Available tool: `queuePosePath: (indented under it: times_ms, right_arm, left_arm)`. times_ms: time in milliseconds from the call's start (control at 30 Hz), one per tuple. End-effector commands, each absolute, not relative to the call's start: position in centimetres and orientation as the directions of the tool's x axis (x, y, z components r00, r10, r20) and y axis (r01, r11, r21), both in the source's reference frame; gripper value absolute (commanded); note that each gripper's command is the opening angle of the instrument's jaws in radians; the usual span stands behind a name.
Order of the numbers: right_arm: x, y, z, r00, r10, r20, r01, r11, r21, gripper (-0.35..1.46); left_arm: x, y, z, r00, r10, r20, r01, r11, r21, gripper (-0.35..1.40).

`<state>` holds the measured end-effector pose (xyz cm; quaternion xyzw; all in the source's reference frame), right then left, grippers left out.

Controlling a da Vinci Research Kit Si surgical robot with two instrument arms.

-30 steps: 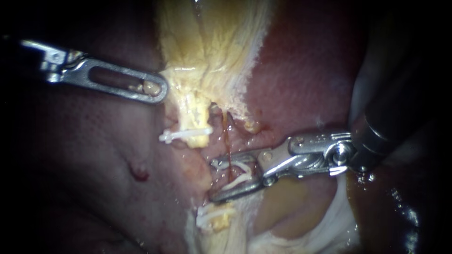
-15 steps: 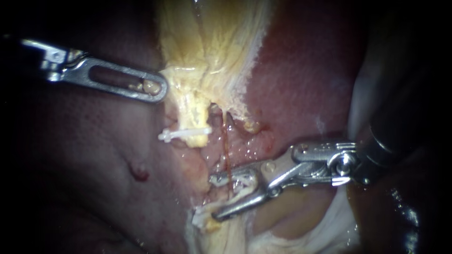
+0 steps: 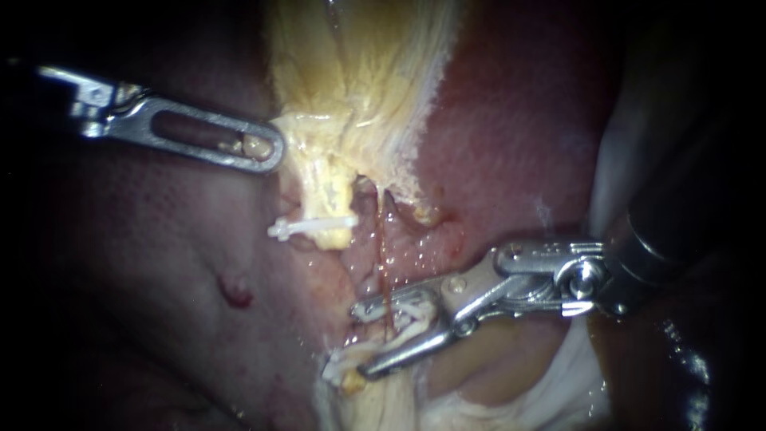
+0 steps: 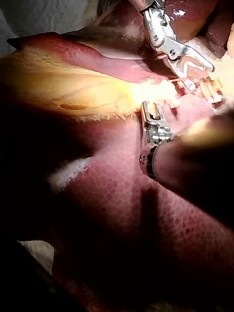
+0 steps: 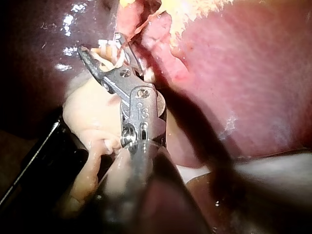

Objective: Clipping first clip right tube

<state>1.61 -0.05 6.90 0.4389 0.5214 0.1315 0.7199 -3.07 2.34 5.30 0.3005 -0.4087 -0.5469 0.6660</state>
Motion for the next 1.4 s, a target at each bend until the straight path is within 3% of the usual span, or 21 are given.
queuePosePath:
  times_ms: [33, 433, 767, 967, 1400]
  right_arm:
    - [1.61, -0.05, 6.9, 0.418, 0.649, -0.635, 0.268, 0.58, 0.769, 0.39]
    - [1.62, -0.03, 6.91, 0.417, 0.654, -0.631, 0.266, 0.576, 0.773, 0.16]
    - [1.59, -0.02, 6.92, 0.433, 0.685, -0.586, 0.247, 0.535, 0.808, -0.35]
    - [1.56, -0.03, 6.91, 0.448, 0.718, -0.532, 0.219, 0.489, 0.844, -0.35]
    - [1.56, -0.06, 6.9, 0.45, 0.72, -0.528, 0.219, 0.485, 0.847, -0.35]
  left_arm:
    - [-3.07, 2.34, 5.3, 0.068, -0.974, 0.216, 0.483, 0.221, 0.847, -0.35]
    - [-3.07, 2.34, 5.31, 0.066, -0.974, 0.217, 0.485, 0.221, 0.846, -0.35]
    - [-3.06, 2.34, 5.31, 0.066, -0.974, 0.217, 0.485, 0.221, 0.846, -0.35]
    - [-3.06, 2.34, 5.31, 0.064, -0.974, 0.218, 0.486, 0.221, 0.845, -0.35]
    - [-3.06, 2.34, 5.31, 0.065, -0.974, 0.218, 0.486, 0.221, 0.845, -0.35]
